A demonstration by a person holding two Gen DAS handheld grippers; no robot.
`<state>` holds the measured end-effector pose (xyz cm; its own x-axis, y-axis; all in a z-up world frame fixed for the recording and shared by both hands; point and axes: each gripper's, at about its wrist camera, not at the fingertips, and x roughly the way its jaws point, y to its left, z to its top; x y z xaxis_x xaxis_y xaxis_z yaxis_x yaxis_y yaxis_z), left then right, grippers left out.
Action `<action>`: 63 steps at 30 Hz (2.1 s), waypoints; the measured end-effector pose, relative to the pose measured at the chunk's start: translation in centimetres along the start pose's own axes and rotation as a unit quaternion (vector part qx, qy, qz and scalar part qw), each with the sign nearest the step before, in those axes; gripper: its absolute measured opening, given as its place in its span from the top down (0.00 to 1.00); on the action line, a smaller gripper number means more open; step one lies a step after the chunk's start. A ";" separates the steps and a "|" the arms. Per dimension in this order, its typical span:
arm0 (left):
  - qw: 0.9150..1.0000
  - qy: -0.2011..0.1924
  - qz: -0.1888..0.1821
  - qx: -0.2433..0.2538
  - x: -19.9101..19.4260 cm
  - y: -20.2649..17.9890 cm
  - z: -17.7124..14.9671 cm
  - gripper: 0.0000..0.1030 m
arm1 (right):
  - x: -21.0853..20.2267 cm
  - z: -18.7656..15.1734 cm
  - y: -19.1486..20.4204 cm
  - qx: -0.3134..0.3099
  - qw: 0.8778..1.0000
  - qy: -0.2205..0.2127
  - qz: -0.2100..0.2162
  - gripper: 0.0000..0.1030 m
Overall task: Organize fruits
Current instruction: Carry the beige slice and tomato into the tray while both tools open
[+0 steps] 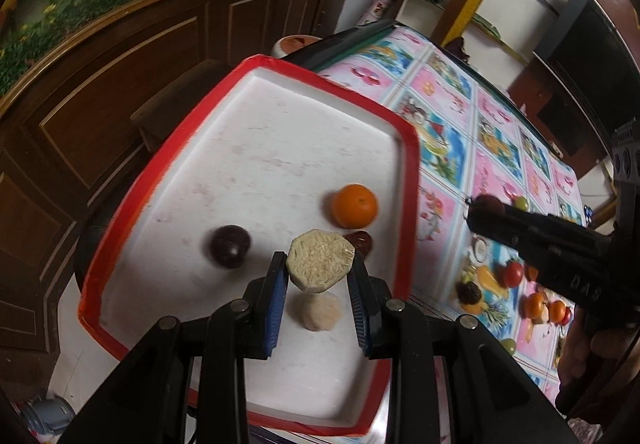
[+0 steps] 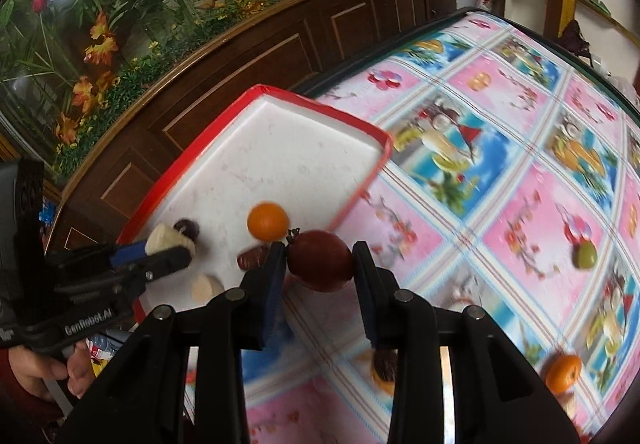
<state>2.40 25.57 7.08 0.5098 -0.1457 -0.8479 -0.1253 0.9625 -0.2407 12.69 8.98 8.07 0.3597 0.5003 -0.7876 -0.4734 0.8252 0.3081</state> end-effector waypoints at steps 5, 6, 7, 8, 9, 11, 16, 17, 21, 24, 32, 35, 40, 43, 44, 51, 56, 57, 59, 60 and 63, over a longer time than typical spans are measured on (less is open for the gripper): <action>1.000 0.006 0.001 -0.006 0.9 0.8 0.7 0.72 | 2.1 2.2 1.1 -0.020 1.000 0.006 0.003 0.65; 1.000 0.007 0.001 -0.005 1.2 0.8 0.9 0.72 | 2.6 2.6 1.4 -0.023 1.000 0.009 0.001 0.65; 1.000 0.008 0.001 -0.004 1.4 0.8 1.1 0.72 | 3.1 2.9 1.5 -0.025 1.000 0.012 0.000 0.65; 1.000 0.009 0.000 -0.002 1.7 0.8 1.3 0.72 | 3.5 3.1 1.5 -0.025 1.000 0.014 0.000 0.65; 1.000 0.011 0.001 -0.001 2.0 0.8 1.6 0.72 | 4.1 3.4 1.7 -0.026 1.000 0.017 -0.001 0.65; 1.000 0.016 -0.002 0.002 2.6 0.8 1.9 0.72 | 4.8 3.8 1.8 -0.029 0.999 0.021 -0.003 0.65; 1.000 0.027 -0.001 0.013 4.0 0.7 2.5 0.72 | 6.9 4.7 1.9 -0.034 0.999 0.036 -0.016 0.65; 0.999 0.028 -0.001 0.014 4.2 0.6 2.6 0.72 | 7.2 4.8 1.9 -0.034 0.999 0.038 -0.018 0.65; 0.999 0.037 -0.001 0.017 5.0 0.9 2.6 0.72 | 8.2 5.0 1.8 -0.034 0.998 0.047 -0.024 0.65; 0.999 0.038 -0.001 0.022 5.3 0.9 2.6 0.72 | 8.8 5.0 1.8 -0.035 0.998 0.052 -0.027 0.65; 0.999 0.037 -0.006 0.022 5.5 1.0 2.9 0.72 | 10.0 5.0 1.9 -0.039 0.997 0.062 -0.036 0.65; 0.999 0.039 -0.008 0.023 5.5 1.0 3.0 0.71 | 10.2 4.9 1.9 -0.037 0.997 0.065 -0.037 0.64; 0.999 0.038 -0.007 0.022 5.5 1.1 2.9 0.71 | 10.0 4.7 2.0 -0.037 0.996 0.064 -0.040 0.64; 0.999 0.039 -0.005 0.023 5.5 1.0 2.9 0.71 | 9.8 4.7 2.1 -0.037 0.997 0.063 -0.040 0.64; 0.999 0.039 -0.005 0.024 5.5 0.9 2.9 0.71 | 9.7 4.6 2.1 -0.037 0.997 0.062 -0.041 0.63; 0.999 0.037 -0.005 0.025 5.4 0.4 2.8 0.59 | 8.1 4.8 2.1 -0.039 0.998 0.041 -0.040 0.50; 0.999 0.035 -0.001 0.025 5.1 0.3 2.8 0.51 | 6.3 5.0 1.9 -0.031 0.999 0.023 -0.034 0.46; 0.999 0.033 0.001 0.023 5.0 0.3 2.7 0.47 | 5.8 4.9 1.9 -0.029 0.999 0.019 -0.033 0.45; 0.999 0.030 0.004 0.020 4.8 0.3 2.8 0.42 | 5.0 4.7 1.7 -0.027 0.999 0.014 -0.030 0.45; 0.999 0.028 0.006 0.019 4.7 0.2 2.7 0.40 | 4.7 4.6 1.6 -0.026 0.999 0.011 -0.030 0.41; 1.000 0.024 0.011 0.017 4.3 0.2 2.6 0.35 | 3.5 3.9 1.0 -0.016 1.000 0.004 -0.027 0.35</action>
<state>6.80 25.70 4.66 0.4659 -0.1335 -0.8747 -0.1067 0.9729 -0.2053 16.61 12.60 7.72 0.3792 0.4533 -0.8067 -0.4786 0.8422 0.2482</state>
